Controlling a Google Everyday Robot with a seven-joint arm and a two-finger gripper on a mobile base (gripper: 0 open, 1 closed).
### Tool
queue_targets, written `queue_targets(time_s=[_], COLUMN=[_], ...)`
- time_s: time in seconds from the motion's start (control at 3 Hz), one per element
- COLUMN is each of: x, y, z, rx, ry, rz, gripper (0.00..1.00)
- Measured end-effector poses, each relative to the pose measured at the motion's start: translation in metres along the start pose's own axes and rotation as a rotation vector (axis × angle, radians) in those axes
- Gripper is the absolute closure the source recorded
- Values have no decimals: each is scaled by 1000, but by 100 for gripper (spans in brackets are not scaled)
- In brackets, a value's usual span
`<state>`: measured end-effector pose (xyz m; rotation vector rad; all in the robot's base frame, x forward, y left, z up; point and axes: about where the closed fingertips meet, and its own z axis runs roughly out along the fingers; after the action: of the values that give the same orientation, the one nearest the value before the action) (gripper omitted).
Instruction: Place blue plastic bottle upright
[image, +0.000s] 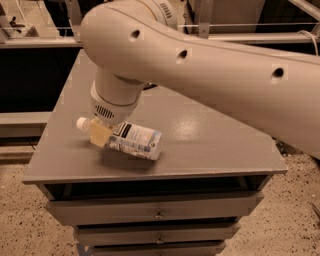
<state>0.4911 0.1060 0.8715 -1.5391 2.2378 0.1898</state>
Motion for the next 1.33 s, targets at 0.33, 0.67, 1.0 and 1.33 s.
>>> queue_targets(time_s=[0.33,0.67,1.0,1.33], x=[-16,-57,-84,-92], y=[-33,-73,-96,-105], z=[-18,-57,-91,-119], rx=[-13,-66,-107,-110], ry=[-105,-354,-595,-802], rz=[-1,-17,-46,-68], gripper=[100,100,100,100])
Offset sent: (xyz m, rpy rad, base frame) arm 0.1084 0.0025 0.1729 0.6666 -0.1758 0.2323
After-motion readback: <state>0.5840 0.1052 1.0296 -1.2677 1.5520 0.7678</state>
